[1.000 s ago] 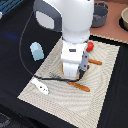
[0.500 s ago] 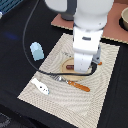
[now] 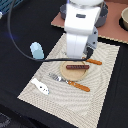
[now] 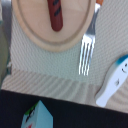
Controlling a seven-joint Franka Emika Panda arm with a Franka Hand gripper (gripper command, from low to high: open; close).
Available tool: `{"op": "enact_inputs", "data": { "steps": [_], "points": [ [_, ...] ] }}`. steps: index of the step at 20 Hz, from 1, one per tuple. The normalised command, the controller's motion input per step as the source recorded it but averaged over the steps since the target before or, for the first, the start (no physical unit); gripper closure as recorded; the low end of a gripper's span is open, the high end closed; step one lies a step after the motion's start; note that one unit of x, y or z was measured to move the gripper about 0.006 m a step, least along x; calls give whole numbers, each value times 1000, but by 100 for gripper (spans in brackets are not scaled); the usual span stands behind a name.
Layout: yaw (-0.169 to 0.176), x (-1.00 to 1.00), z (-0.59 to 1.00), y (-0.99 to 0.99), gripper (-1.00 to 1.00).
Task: Interact with the objects in diverse but meaningful ways.
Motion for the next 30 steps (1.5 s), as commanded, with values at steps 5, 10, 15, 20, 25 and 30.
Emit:
{"op": "enact_inputs", "data": {
  "steps": [5, 10, 15, 20, 25, 30],
  "points": [
    [-22, -618, 25, -579, -100],
    [-27, -475, 0, -575, -100],
    [-35, -128, -76, -365, -100],
    [-22, -3, -269, -153, -100],
    [-12, 42, -354, -34, -100],
    [-3, -13, -405, -96, -100]
  ]
}}
